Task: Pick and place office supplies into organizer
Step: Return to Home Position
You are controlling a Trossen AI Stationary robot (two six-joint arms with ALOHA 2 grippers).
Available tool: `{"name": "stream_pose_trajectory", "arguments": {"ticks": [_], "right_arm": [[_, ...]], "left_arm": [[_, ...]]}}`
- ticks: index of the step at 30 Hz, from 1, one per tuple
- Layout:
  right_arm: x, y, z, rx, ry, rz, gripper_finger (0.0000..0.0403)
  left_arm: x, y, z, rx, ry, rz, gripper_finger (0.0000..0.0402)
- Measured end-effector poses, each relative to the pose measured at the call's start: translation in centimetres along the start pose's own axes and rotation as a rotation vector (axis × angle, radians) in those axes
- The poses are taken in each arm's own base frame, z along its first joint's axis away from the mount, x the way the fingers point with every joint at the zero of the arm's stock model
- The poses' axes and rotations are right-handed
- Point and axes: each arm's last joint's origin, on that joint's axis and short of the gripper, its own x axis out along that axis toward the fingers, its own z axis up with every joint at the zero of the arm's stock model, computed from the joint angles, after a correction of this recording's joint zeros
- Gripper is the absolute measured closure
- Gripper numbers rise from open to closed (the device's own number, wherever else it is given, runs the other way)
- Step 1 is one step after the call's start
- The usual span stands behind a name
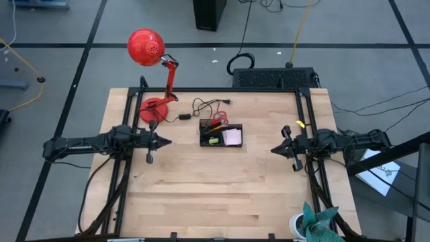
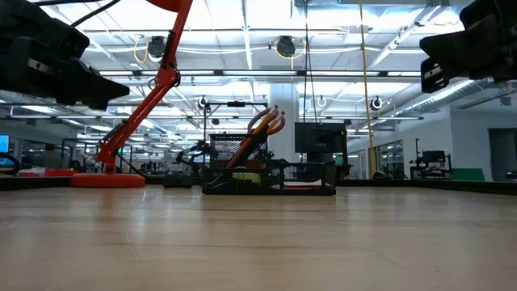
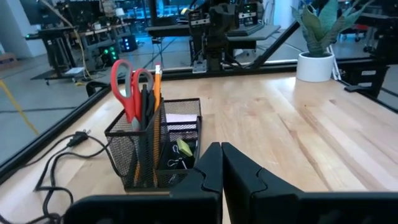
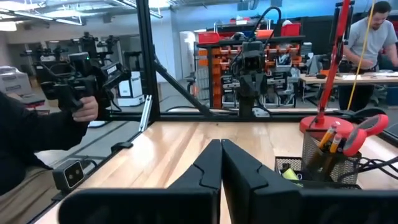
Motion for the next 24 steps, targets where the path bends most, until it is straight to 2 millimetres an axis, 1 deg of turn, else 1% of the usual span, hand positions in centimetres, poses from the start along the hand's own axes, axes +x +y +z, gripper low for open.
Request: {"name": "stream_pose_trajectory", "arguments": {"ticks": [3,7,13,20,24], "right_arm": [[0.0,0.03,0.16,-0.002,-0.017,0.008,0.0403],[-0.01,0.24,0.36,-0.007,-0.034,0.079,0.0403],[-0.01,0.23,0.3,0.017,-0.027,0.077,0.0403],[-0.01,0.23,0.28,0.055,-0.024,0.077,0.0403],[-0.01,0.24,0.39,0.121,-0.034,0.079,0.0403]], "left_arm": [[0.0,0.05,-0.03,-0.02,0.004,0.018,0.0395],[0.0,0.1,-0.04,-0.017,0.006,0.036,0.0378],[0.0,0.13,-0.04,-0.017,0.006,0.046,0.0362],[0.0,0.13,-0.03,-0.016,0.006,0.046,0.0361],[0.0,0.13,-0.03,-0.016,0.006,0.046,0.0362]]}}
